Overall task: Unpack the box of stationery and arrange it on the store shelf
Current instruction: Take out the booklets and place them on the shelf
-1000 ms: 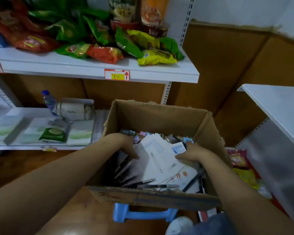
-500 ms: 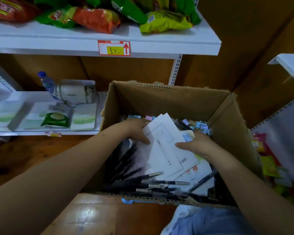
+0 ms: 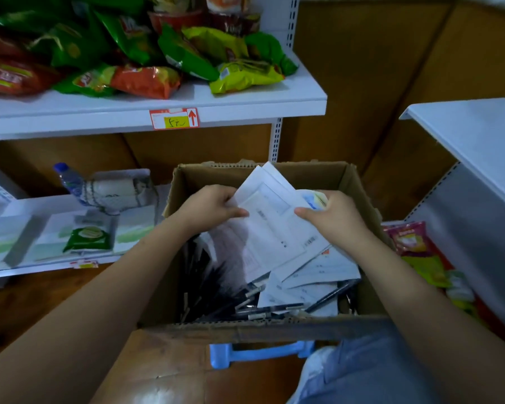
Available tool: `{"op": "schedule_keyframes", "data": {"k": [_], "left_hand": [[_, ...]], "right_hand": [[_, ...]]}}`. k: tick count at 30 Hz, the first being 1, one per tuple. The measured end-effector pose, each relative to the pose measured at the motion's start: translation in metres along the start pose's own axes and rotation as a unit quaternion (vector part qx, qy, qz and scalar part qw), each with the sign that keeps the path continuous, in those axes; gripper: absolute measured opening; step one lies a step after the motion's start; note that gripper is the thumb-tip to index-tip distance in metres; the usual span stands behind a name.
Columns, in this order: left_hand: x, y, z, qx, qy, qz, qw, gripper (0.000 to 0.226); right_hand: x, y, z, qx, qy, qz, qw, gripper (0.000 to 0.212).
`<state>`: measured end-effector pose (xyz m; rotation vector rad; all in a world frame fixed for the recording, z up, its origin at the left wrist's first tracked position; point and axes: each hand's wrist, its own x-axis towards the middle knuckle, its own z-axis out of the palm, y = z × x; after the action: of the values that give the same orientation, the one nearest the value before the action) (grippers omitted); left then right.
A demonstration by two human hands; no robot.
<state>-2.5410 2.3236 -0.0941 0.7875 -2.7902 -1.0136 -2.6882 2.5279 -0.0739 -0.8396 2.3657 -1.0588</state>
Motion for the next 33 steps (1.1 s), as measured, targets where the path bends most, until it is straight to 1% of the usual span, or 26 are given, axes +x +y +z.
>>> {"op": "schedule_keyframes", "data": {"k": [2,4,7,9,10,12,14,15,18,20,22,24,26,28,30,33], "left_hand": [[-0.006,0.011,-0.013,0.013,0.031,0.019,0.999,0.023],[-0.013,0.026,-0.028,0.02,0.061,0.042,0.997,0.021],[-0.023,0.051,-0.056,0.002,0.116,0.094,0.989,0.009],[-0.028,0.07,-0.076,-0.012,0.136,0.123,0.983,0.01],[-0.031,0.081,-0.085,-0.013,0.142,0.127,0.982,0.01],[-0.037,0.102,-0.101,-0.019,0.153,0.139,0.978,0.007],[-0.042,0.122,-0.111,-0.041,0.163,0.157,0.973,0.009],[-0.046,0.134,-0.113,-0.064,0.168,0.167,0.97,0.012],[-0.05,0.174,-0.11,-0.165,0.188,0.186,0.95,0.02],[-0.048,0.209,-0.092,-0.23,0.18,0.205,0.934,0.018],[-0.046,0.249,-0.064,-0.292,0.148,0.219,0.919,0.012],[-0.046,0.294,-0.026,-0.341,0.087,0.226,0.908,0.015],[-0.056,0.345,0.018,-0.379,-0.005,0.236,0.895,0.02],[-0.069,0.397,0.062,-0.425,-0.098,0.219,0.873,0.019],[-0.085,0.446,0.106,-0.446,-0.185,0.203,0.852,0.017],[-0.119,0.511,0.168,-0.459,-0.316,0.197,0.807,0.019]], "right_hand": [[-0.009,-0.008,-0.01,0.016,0.024,-0.026,0.999,0.03],[-0.017,-0.018,-0.022,0.036,0.052,-0.054,0.997,0.03],[-0.03,-0.035,-0.041,0.111,0.093,-0.084,0.986,0.023],[-0.038,-0.047,-0.054,0.182,0.124,-0.085,0.972,0.01],[-0.042,-0.053,-0.061,0.216,0.142,-0.084,0.962,0.005],[-0.048,-0.061,-0.076,0.277,0.177,-0.067,0.942,0.008],[-0.055,-0.066,-0.094,0.345,0.209,-0.033,0.914,0.025],[-0.061,-0.068,-0.106,0.378,0.221,-0.024,0.899,0.03],[-0.086,-0.067,-0.15,0.442,0.271,-0.038,0.854,0.025],[-0.111,-0.053,-0.187,0.457,0.312,-0.055,0.831,0.017],[-0.143,-0.031,-0.225,0.446,0.358,-0.064,0.818,0.007],[-0.184,-0.001,-0.261,0.438,0.405,-0.07,0.8,0.003],[-0.235,0.033,-0.294,0.425,0.455,-0.057,0.781,0.003],[-0.293,0.068,-0.323,0.406,0.509,-0.032,0.758,0.007],[-0.356,0.099,-0.346,0.395,0.559,-0.013,0.729,0.013],[-0.448,0.135,-0.369,0.374,0.623,0.007,0.687,0.018]]}}
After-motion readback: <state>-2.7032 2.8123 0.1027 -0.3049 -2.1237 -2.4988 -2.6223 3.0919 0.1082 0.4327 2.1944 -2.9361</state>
